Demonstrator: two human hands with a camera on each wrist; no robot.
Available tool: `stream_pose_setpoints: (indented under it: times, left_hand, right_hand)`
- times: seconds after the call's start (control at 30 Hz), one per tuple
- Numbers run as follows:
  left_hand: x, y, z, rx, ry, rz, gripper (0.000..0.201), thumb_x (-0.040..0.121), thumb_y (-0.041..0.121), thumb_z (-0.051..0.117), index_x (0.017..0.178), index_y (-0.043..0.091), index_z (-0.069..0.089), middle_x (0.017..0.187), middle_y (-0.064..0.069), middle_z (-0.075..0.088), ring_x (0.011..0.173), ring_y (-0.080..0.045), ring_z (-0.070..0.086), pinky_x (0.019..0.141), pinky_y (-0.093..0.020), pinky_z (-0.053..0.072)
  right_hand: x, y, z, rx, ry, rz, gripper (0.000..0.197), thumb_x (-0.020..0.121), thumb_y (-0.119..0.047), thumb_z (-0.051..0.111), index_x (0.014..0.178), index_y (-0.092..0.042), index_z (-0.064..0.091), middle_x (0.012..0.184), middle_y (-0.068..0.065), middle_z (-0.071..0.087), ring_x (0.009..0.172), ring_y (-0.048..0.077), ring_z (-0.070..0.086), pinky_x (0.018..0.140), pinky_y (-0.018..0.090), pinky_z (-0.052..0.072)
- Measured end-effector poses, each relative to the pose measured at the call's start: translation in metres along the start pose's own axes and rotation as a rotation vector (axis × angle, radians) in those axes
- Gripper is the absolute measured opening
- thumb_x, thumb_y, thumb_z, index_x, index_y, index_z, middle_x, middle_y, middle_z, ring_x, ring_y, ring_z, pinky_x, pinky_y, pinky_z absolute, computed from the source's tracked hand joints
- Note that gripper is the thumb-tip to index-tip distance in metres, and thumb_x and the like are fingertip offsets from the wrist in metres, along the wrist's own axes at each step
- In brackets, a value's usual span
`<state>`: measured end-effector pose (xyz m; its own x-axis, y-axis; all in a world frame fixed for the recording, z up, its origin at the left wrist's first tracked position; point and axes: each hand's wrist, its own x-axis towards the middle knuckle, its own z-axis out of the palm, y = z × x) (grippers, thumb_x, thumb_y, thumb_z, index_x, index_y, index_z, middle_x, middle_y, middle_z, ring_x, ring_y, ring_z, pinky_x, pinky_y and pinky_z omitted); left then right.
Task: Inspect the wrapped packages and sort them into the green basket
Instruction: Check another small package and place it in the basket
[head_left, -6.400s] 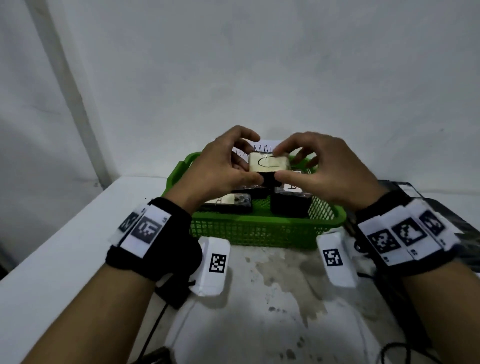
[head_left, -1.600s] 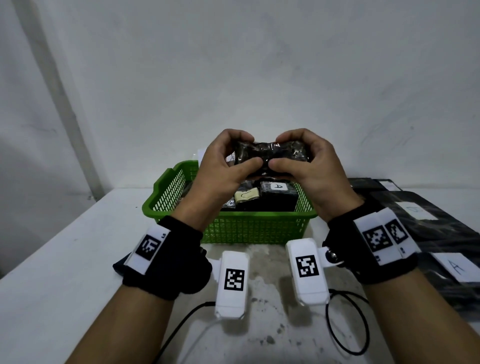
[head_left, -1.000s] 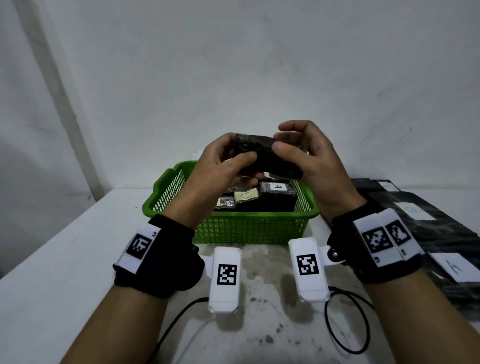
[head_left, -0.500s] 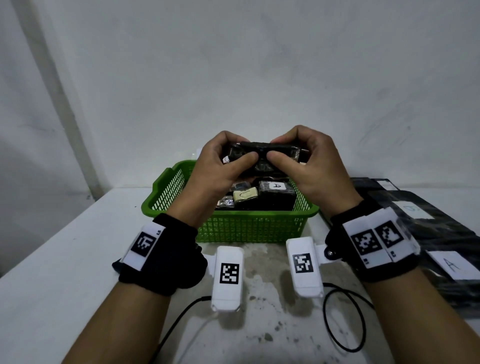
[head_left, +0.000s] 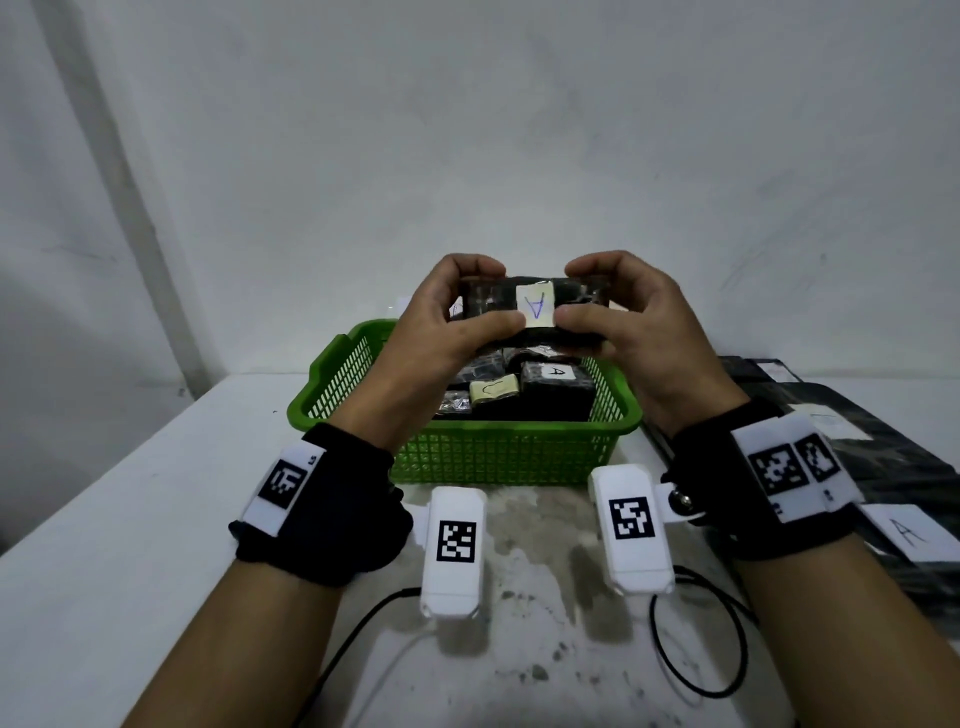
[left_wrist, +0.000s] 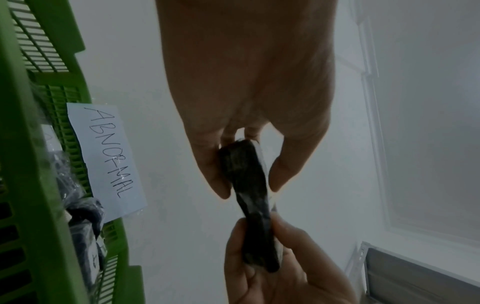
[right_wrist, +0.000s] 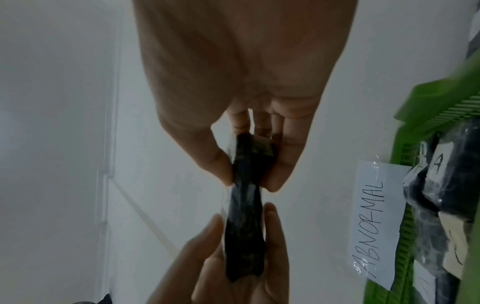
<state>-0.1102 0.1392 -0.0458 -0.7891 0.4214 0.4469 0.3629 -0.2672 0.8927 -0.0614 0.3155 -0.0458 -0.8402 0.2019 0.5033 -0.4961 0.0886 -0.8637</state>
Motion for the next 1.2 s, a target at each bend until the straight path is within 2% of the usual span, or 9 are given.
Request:
stream_pose_setpoints:
  times: [0.13,0.3,0.47,0.57,0.67,0.77,0.93,1.03,1.2]
  left_hand:
    - [0.001,-0.001,0.002,-0.007,0.052,-0.021,0.036,0.084,-0.008,0.07,0.112,0.01,0.056,0.106,-0.011,0.066,0.088,-0.02,0.071,0.079,-0.03,0.059]
    - [0.0,-0.003,0.003,0.009,0.084,-0.001,0.033,0.083,-0.007,0.071,0.108,0.011,0.059,0.102,-0.009,0.07,0.083,-0.018,0.074,0.074,-0.029,0.059]
    - [0.002,0.001,-0.001,-0.061,0.024,-0.037,0.025,0.099,0.001,0.048,0.118,0.009,0.064,0.114,-0.012,0.069,0.096,-0.025,0.073,0.076,-0.033,0.06]
    - [0.003,0.005,-0.005,-0.066,-0.003,-0.034,0.027,0.1,0.002,0.049,0.119,0.011,0.066,0.112,-0.009,0.071,0.097,-0.022,0.073,0.077,-0.031,0.06]
    - [0.001,0.006,-0.005,-0.038,0.003,-0.002,0.026,0.093,0.005,0.062,0.118,0.008,0.065,0.098,-0.004,0.074,0.091,-0.018,0.073,0.076,-0.03,0.061]
    - [0.0,0.004,0.0,0.02,0.022,0.023,0.022,0.088,0.004,0.068,0.11,0.007,0.065,0.1,-0.006,0.072,0.09,-0.02,0.075,0.073,-0.031,0.06]
    - [0.0,0.006,0.003,0.021,-0.016,-0.05,0.025,0.101,0.023,0.054,0.119,0.01,0.065,0.112,-0.01,0.07,0.089,-0.024,0.074,0.077,-0.034,0.06]
    - [0.003,0.005,0.001,0.041,0.012,-0.11,0.029,0.104,0.02,0.045,0.126,0.015,0.062,0.123,-0.013,0.066,0.092,-0.024,0.068,0.084,-0.039,0.059]
    - [0.001,0.001,0.003,0.166,-0.033,-0.096,0.028,0.1,0.029,0.056,0.124,0.018,0.065,0.117,-0.008,0.07,0.09,-0.016,0.072,0.078,-0.03,0.058]
  right_hand:
    - [0.001,0.001,-0.002,-0.084,0.049,-0.08,0.025,0.067,-0.011,0.079,0.085,-0.024,0.067,0.09,0.0,0.069,0.091,0.024,0.069,0.083,0.045,0.061]
    - [0.001,0.003,0.002,-0.186,0.099,-0.15,0.027,0.074,-0.001,0.08,0.085,-0.022,0.066,0.091,0.003,0.071,0.094,0.023,0.071,0.076,0.038,0.062]
    - [0.001,0.002,-0.003,-0.055,0.117,-0.027,0.028,0.085,-0.001,0.073,0.105,-0.019,0.063,0.112,0.012,0.068,0.088,0.022,0.074,0.076,0.039,0.063]
    - [0.001,0.006,-0.01,-0.264,0.114,-0.016,0.035,0.089,-0.016,0.074,0.118,-0.029,0.061,0.125,0.001,0.064,0.096,0.023,0.073,0.087,0.045,0.061]
    - [-0.002,0.006,-0.011,-0.416,0.032,-0.093,0.043,0.088,-0.021,0.076,0.126,-0.034,0.061,0.134,-0.008,0.058,0.119,0.01,0.059,0.098,0.033,0.052]
    - [-0.006,0.003,-0.005,-0.532,-0.144,-0.176,0.053,0.082,-0.024,0.081,0.13,-0.034,0.06,0.133,-0.011,0.055,0.122,-0.009,0.047,0.098,0.017,0.041]
    - [-0.006,0.007,0.0,-0.444,-0.123,-0.223,0.044,0.084,-0.024,0.078,0.124,-0.028,0.062,0.123,-0.012,0.066,0.119,0.008,0.061,0.101,0.036,0.053]
    - [-0.005,0.005,-0.002,-0.274,-0.124,-0.212,0.037,0.085,-0.02,0.073,0.118,-0.029,0.06,0.12,-0.011,0.067,0.116,0.009,0.066,0.1,0.031,0.053]
    - [-0.005,0.003,-0.001,-0.193,-0.168,-0.256,0.039,0.085,-0.024,0.071,0.122,-0.021,0.059,0.122,-0.005,0.066,0.12,0.016,0.064,0.104,0.043,0.051]
